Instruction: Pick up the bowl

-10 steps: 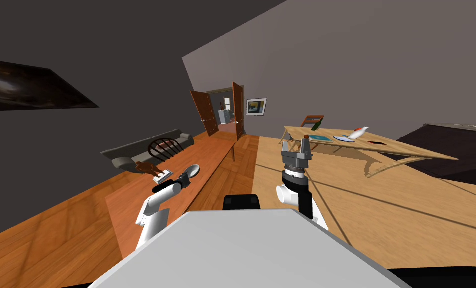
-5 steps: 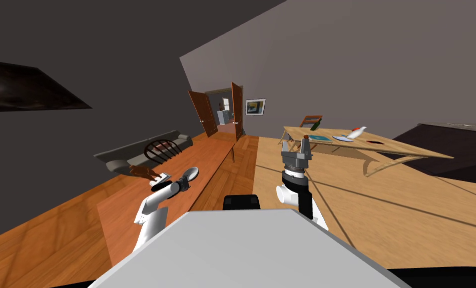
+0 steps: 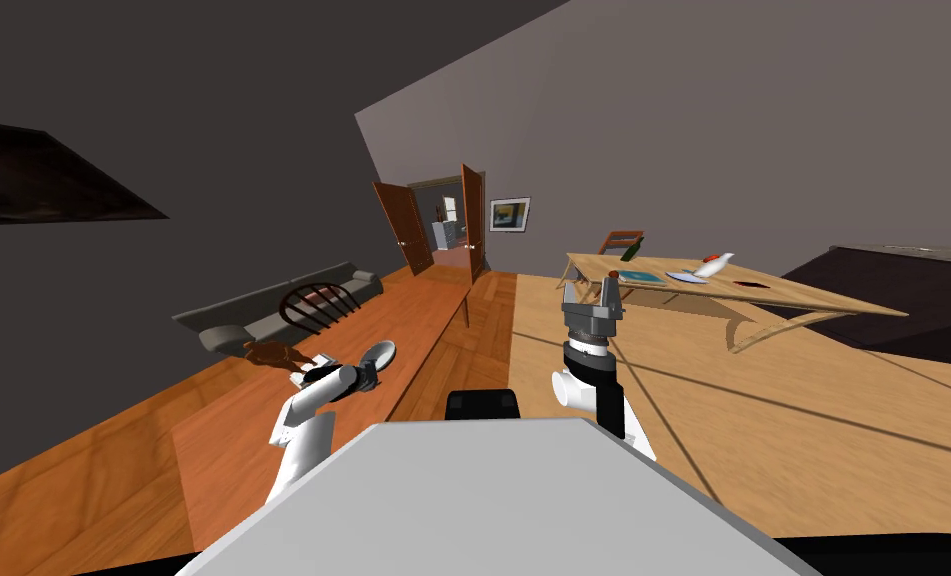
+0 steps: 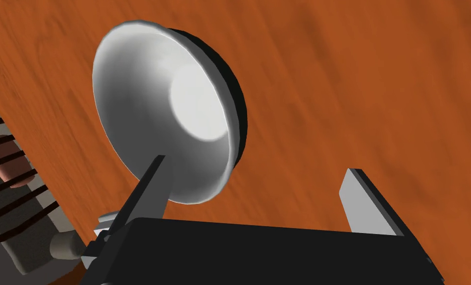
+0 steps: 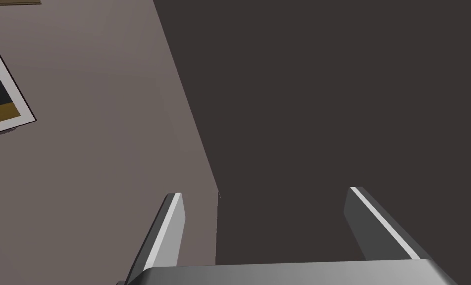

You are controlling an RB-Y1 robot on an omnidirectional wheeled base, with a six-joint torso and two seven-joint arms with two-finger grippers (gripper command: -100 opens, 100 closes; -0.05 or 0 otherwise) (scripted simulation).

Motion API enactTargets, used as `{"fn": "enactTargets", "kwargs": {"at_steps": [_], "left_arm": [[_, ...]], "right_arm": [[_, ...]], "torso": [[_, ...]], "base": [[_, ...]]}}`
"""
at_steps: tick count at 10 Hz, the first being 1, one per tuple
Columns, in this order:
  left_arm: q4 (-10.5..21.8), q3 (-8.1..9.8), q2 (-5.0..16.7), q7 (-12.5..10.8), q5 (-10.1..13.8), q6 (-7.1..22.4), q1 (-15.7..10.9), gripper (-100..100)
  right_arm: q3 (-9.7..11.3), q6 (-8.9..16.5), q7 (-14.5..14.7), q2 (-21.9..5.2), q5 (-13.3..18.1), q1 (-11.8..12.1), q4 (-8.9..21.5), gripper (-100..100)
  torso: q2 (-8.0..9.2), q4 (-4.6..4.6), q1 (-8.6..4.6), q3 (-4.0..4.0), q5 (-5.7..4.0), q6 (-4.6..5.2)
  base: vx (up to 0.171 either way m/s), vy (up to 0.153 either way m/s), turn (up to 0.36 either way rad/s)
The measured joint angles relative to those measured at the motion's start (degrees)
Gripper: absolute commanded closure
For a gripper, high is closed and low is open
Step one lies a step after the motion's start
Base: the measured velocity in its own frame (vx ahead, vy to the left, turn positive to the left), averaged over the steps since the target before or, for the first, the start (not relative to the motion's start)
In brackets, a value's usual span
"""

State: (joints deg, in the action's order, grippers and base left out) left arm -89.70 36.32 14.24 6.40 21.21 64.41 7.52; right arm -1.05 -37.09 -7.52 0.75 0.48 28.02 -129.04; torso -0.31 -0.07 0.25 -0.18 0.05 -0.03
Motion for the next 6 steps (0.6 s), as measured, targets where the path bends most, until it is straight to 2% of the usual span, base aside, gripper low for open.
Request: {"fn": "enactTargets", "kwargs": {"at_steps": [3, 5, 6], "left_arm": [[2.49, 1.07, 0.28, 0.25, -0.05, 3.47, -0.87, -100], [4.38, 1.60, 0.30, 0.23, -0.42, 5.72, -1.36, -100], [5.53, 1.73, 0.22, 0.19, -0.70, 6.59, -1.46, -100]], "right_arm": [[0.00, 0.00, 0.00, 0.00, 0.00, 0.00, 0.00, 0], [-0.01, 0.00, 0.00, -0.01, 0.00, 0.01, 0.00, 0], [-0.01, 0.00, 0.00, -0.01, 0.00, 0.01, 0.00, 0]], "torso": [[-0.05, -0.01, 0.07, -0.02, 0.01, 0.01], [-0.17, -0.03, 0.17, -0.09, 0.04, 0.00], [-0.19, -0.04, 0.33, -0.11, 0.07, 0.00]], "base": [[0.095, 0.076, -0.021], [0.129, 0.132, -0.007], [0.056, 0.075, -0.010]]}}
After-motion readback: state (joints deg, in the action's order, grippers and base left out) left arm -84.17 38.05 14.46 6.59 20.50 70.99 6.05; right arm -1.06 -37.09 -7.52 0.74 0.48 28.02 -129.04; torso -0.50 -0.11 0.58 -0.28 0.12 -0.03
